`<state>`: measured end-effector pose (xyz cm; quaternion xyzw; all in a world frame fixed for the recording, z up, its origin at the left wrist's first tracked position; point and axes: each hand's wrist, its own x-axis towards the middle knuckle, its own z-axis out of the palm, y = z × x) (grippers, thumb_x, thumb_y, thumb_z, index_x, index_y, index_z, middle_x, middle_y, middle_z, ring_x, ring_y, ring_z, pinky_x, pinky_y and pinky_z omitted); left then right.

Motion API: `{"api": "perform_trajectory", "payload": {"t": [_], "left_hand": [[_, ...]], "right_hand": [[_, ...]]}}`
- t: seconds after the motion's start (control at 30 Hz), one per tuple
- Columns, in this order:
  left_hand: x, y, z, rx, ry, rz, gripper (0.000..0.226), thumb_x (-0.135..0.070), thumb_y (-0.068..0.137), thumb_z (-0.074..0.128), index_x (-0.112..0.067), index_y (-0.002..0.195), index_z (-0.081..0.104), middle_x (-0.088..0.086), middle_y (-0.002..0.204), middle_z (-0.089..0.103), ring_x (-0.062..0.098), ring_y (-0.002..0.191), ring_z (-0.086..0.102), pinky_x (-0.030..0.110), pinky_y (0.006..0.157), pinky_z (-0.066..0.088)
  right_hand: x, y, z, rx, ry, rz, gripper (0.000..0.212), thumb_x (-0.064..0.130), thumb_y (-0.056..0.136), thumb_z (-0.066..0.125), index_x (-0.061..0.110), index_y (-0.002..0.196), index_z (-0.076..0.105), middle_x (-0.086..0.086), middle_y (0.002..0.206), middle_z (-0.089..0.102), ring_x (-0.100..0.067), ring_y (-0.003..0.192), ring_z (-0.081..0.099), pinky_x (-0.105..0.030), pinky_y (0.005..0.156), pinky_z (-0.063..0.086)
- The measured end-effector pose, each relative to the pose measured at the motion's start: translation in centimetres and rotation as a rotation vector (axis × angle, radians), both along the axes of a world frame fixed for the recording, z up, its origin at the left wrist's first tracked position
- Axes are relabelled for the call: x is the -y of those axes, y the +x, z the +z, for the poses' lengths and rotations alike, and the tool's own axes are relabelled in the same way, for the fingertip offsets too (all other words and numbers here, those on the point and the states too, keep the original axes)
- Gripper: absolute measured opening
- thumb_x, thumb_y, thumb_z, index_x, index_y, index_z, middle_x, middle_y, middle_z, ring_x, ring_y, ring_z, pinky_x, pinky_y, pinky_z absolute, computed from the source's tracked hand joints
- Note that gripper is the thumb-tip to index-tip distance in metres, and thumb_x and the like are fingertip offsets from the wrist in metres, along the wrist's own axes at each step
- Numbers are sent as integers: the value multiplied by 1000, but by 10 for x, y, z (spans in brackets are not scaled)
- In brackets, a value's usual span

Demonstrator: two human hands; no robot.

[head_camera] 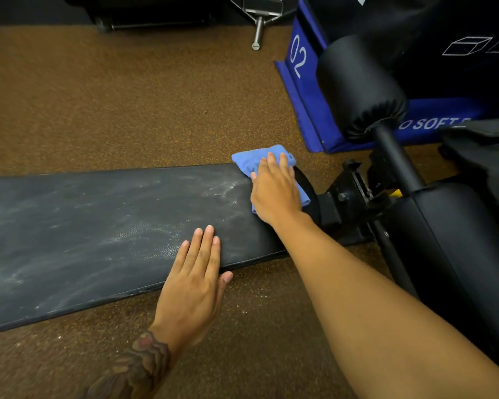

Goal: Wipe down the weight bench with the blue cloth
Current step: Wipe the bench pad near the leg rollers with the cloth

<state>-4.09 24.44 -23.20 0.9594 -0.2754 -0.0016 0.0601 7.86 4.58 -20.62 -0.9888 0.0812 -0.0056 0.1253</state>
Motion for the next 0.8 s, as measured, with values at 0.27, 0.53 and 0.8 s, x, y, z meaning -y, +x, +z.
{"api": "perform_trajectory", "payload": {"t": [0.27,0.53,0.8], "left_hand": [[2,0,-1,-1,9,10,61,-41,101,19,2,144,29,21,153,22,33,144,17,46,115,16],[2,-1,0,-1,-2,11,62,-41,100,22,2,144,27,21,154,21,32,144,16,45,116,15],[0,-1,0,0,22,5,62,-43,101,21,0,146,23,19,156,16,31,146,10,45,116,14]], "right_hand": [[-50,-37,-10,64,73,252,46,19,98,46,-2,138,41,-17,151,35,-34,144,17,-48,114,23],[-22,-117,-12,94,-29,127,47,23,96,33,-2,134,48,-18,144,45,-37,140,30,-49,106,37],[6,-69,-9,43,-40,-16,45,19,101,34,-3,141,37,-19,153,30,-35,146,12,-47,115,22]]}}
